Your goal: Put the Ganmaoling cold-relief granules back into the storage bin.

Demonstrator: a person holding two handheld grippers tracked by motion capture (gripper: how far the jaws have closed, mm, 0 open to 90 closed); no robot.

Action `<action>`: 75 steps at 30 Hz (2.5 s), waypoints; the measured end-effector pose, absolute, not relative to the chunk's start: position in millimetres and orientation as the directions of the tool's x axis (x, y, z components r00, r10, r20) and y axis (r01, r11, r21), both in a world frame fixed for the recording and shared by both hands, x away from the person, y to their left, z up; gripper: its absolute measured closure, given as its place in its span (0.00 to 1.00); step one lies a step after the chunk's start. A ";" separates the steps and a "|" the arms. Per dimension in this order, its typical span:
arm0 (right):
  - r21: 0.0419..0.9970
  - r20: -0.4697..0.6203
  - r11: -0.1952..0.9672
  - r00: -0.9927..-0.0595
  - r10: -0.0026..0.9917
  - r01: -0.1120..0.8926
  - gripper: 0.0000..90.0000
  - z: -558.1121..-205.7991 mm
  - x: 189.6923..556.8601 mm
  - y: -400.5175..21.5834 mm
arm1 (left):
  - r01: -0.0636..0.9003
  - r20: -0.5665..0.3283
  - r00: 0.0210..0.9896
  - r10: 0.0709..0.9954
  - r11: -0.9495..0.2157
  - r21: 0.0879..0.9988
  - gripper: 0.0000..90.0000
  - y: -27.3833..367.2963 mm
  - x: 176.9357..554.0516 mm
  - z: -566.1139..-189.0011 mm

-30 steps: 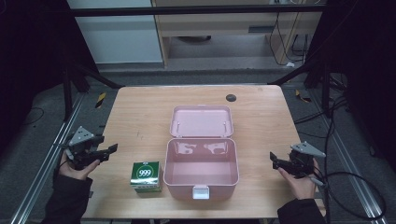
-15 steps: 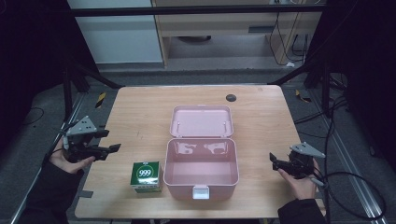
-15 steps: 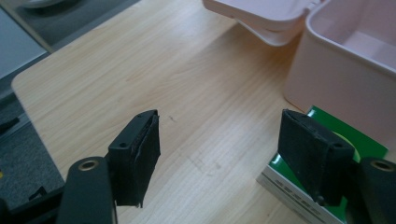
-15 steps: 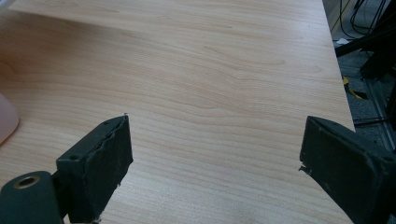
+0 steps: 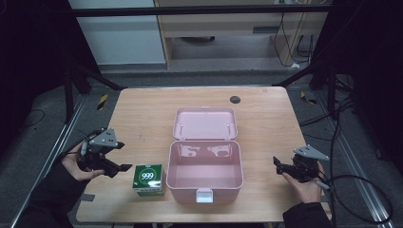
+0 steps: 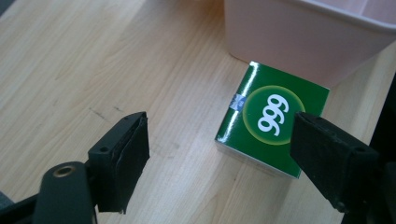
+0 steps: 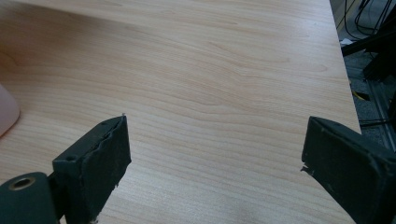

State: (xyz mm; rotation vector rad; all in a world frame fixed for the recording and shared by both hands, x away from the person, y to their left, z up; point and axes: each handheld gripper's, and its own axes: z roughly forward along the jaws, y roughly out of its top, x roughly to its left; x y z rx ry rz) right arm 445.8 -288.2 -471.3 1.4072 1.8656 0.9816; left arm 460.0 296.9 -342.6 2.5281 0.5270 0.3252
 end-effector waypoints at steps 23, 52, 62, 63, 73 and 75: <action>0.822 -0.066 0.217 -0.290 0.955 0.526 0.06 -475.8 447.5 -284.5 | 0.200 0.064 0.968 0.242 -0.901 0.386 0.12 253.1 466.0 -366.6; 0.794 -0.080 0.255 -0.321 0.944 0.552 0.03 -483.3 450.1 -282.4 | 0.153 0.029 0.985 0.170 -0.941 0.301 0.05 235.5 472.7 -406.8; 0.789 -0.083 0.263 -0.327 0.941 0.556 0.03 -484.3 450.4 -282.1 | 0.163 0.012 0.985 0.174 -0.943 0.291 0.04 236.1 473.6 -423.8; 0.788 -0.083 0.262 -0.326 0.942 0.557 0.03 -484.5 450.4 -281.8 | 0.165 0.010 0.984 0.175 -0.943 0.289 0.05 236.4 473.9 -425.4; 0.783 -0.086 0.270 -0.333 0.939 0.561 0.03 -485.7 451.0 -281.3 | 0.161 -0.003 0.986 0.166 -0.948 0.276 0.09 235.1 476.5 -435.4; 0.783 -0.086 0.271 -0.334 0.939 0.560 0.03 -485.7 451.0 -281.5 | 0.158 -0.003 0.987 0.163 -0.950 0.271 0.09 234.4 476.8 -435.8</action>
